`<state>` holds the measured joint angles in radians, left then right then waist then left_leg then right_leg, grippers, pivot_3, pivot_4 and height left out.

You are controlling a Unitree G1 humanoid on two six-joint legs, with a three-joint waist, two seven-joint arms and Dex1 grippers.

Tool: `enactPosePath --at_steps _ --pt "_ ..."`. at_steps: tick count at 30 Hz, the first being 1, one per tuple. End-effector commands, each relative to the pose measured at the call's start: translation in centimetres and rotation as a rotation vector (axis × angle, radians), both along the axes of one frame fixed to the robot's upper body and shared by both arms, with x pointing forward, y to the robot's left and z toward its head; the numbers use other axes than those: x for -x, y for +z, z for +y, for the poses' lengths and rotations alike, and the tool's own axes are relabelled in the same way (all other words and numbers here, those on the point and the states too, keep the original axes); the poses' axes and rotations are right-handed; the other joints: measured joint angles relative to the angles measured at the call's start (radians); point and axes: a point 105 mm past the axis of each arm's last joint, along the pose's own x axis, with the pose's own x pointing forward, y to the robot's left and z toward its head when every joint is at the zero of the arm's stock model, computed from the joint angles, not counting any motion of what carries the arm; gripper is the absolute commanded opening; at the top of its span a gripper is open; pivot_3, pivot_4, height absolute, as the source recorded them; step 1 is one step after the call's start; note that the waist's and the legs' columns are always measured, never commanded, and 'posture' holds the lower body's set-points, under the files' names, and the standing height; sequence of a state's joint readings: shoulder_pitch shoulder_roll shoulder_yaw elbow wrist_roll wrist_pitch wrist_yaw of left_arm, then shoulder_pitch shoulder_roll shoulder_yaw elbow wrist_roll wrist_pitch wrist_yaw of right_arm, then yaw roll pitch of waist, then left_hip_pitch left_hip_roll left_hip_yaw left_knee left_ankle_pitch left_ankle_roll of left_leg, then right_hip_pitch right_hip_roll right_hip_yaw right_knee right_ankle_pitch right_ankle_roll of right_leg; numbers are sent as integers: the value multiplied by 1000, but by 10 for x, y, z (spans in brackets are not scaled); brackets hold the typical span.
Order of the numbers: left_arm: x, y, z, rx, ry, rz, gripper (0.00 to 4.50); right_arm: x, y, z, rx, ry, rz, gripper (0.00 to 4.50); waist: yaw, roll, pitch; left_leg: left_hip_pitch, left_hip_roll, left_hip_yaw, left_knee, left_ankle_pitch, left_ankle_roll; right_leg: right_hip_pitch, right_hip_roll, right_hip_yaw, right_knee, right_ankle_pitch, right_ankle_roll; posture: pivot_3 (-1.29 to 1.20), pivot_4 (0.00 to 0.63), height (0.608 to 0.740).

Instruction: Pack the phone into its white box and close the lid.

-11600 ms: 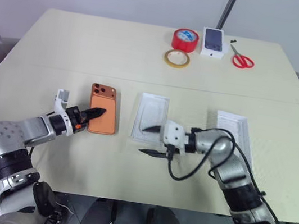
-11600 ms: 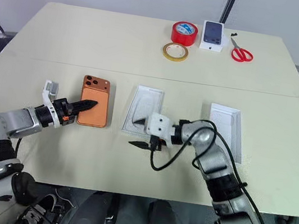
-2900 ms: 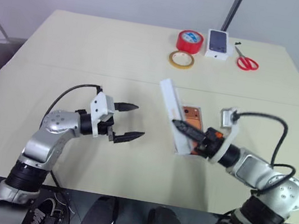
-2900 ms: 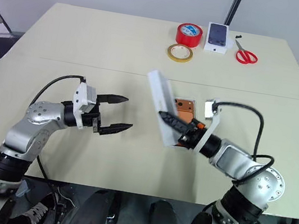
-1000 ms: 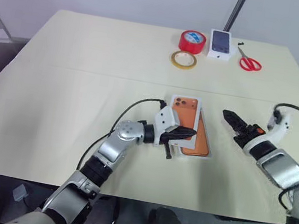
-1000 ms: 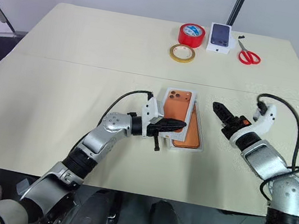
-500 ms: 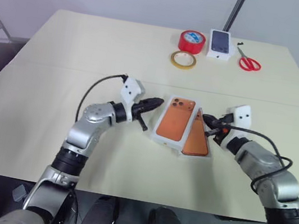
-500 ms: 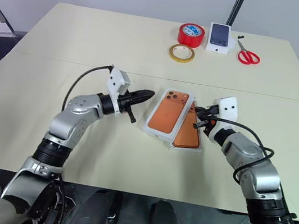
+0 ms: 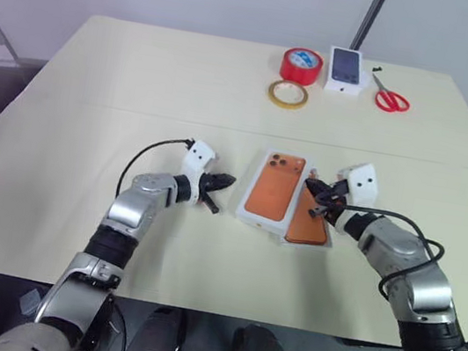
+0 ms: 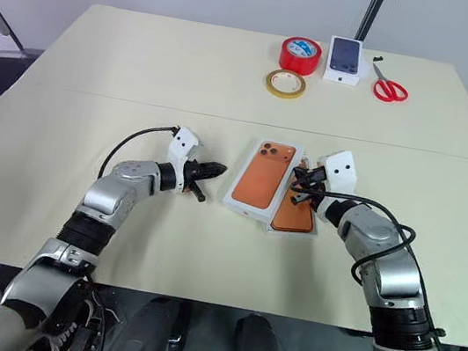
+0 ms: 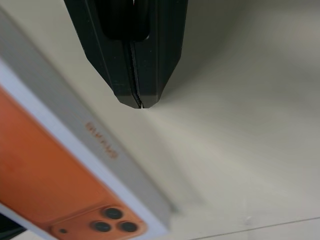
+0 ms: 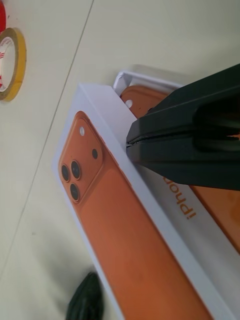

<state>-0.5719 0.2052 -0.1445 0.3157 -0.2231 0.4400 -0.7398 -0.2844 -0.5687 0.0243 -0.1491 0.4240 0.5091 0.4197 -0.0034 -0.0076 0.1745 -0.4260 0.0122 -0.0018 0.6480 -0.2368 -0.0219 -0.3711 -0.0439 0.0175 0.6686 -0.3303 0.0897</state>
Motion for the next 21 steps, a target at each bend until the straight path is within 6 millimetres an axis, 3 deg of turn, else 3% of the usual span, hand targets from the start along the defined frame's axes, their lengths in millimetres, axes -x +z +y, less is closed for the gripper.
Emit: enactPosePath --at_steps 1,8,21 --pt "10 -3 -22 -1 -95 27 0 1 19 -1 3 3 -77 30 3 0 0 0 0 0 0 0 0 0 0 0 0 0 0 0 150 740" --pt "21 9 -55 48 -185 6 0 4 20 -10 11 -19 -78 30 16 0 0 0 0 0 1 0 0 0 0 0 0 0 0 0 150 740" --pt "44 20 -70 76 -309 9 0 17 12 -32 69 -68 -61 30 14 0 0 0 0 0 0 0 0 0 0 0 0 0 0 0 150 740"
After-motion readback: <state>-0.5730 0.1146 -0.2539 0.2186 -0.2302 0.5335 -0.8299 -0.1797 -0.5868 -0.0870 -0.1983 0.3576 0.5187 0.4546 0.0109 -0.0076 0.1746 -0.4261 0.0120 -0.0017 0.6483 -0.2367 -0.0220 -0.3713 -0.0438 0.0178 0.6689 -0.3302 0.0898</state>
